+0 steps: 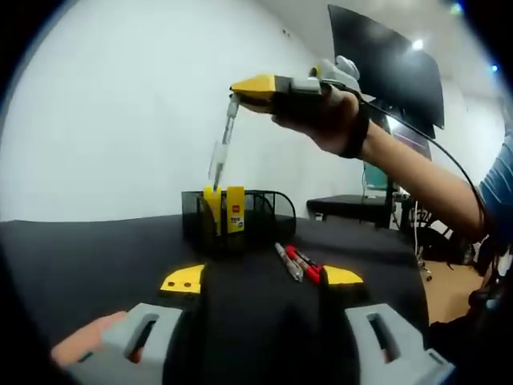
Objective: Pick up pens and glue sticks and place them into the holder.
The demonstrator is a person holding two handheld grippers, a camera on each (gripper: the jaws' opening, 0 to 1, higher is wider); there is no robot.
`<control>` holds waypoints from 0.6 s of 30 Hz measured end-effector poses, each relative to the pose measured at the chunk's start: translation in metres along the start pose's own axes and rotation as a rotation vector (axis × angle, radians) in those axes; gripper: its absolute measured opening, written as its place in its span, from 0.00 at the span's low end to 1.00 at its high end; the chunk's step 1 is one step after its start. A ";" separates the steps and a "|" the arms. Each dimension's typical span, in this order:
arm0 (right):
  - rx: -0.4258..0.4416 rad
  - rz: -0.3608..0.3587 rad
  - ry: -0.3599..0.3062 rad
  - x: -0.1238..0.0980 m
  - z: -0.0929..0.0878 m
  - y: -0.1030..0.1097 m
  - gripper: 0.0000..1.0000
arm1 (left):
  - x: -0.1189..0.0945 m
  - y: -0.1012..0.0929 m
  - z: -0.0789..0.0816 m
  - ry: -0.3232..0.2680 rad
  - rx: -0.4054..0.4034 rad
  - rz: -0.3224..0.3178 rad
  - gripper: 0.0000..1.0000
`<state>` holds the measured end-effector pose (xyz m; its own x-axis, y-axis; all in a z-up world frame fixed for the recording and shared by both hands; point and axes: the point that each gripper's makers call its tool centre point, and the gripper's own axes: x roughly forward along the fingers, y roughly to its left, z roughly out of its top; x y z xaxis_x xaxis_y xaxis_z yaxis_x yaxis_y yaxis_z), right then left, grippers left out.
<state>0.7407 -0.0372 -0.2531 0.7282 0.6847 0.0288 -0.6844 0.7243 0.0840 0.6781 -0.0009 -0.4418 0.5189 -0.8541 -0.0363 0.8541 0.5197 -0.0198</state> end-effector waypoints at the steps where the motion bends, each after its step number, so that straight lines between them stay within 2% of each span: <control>1: 0.004 -0.005 -0.010 0.001 0.005 -0.005 0.05 | 0.000 0.000 0.001 -0.004 0.000 -0.002 0.55; 8: 0.047 -0.075 -0.038 0.015 0.018 -0.047 0.05 | 0.002 -0.002 0.001 -0.009 -0.013 -0.017 0.65; 18: 0.019 -0.211 -0.022 0.026 0.011 -0.098 0.05 | 0.003 -0.002 0.005 -0.035 -0.061 -0.032 0.79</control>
<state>0.8274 -0.0912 -0.2491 0.8562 0.5159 0.0300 -0.5158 0.8497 0.1091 0.6783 -0.0045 -0.4366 0.4934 -0.8698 0.0006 0.8669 0.4917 -0.0817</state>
